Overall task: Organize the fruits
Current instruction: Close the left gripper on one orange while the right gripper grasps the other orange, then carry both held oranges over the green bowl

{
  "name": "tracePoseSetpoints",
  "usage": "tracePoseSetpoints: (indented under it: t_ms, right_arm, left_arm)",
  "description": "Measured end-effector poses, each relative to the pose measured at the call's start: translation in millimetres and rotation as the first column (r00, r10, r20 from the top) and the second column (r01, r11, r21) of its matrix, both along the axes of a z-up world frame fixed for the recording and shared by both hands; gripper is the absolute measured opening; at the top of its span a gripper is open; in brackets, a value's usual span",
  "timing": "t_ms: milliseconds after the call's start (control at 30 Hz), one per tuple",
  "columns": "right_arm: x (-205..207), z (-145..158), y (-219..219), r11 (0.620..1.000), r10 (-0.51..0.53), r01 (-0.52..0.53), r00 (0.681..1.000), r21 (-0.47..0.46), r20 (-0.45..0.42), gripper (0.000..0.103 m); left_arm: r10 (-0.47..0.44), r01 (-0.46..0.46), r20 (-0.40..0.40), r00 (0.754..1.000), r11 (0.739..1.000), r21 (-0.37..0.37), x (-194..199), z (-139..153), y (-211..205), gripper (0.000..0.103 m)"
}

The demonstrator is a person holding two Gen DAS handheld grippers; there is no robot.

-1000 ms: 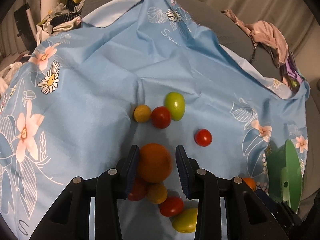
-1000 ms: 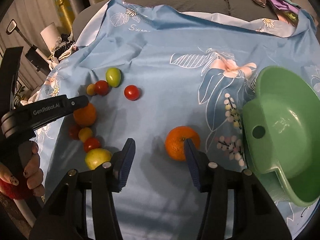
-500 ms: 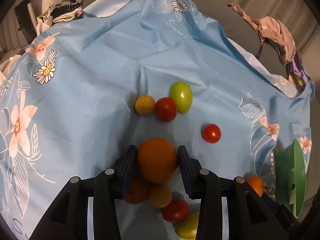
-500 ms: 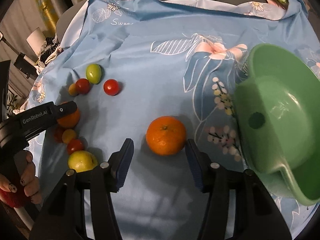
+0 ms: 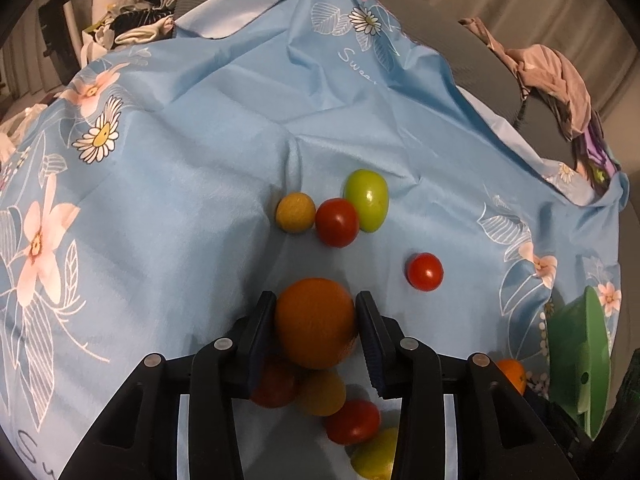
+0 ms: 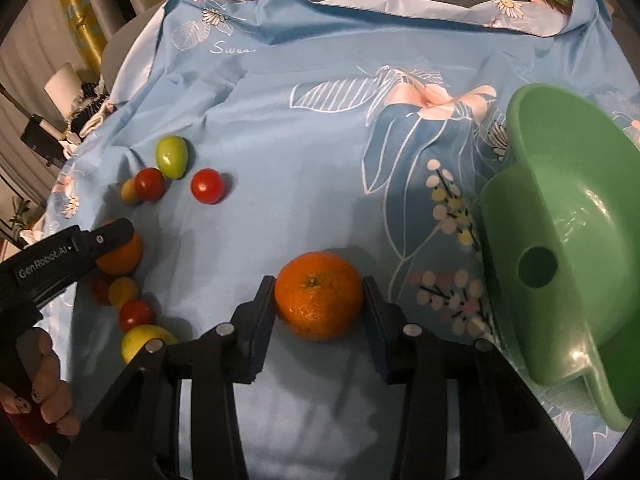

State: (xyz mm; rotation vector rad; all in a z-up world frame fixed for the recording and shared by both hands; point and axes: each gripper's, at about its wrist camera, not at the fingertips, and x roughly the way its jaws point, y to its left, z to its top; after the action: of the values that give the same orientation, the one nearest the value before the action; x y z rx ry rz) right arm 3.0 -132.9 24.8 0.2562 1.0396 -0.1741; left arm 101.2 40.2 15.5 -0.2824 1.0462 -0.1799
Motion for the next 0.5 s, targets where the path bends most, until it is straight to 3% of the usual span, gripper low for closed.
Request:
tracePoseSetpoints:
  t_ms: [500]
  right_arm:
    - [-14.0, 28.5, 7.9, 0.997, 0.037, -0.043, 0.994, 0.057, 0.105, 0.042]
  left_arm:
    - [-0.004, 0.007, 0.159, 0.987, 1.0, -0.014, -42.2, 50.0, 3.7, 0.04]
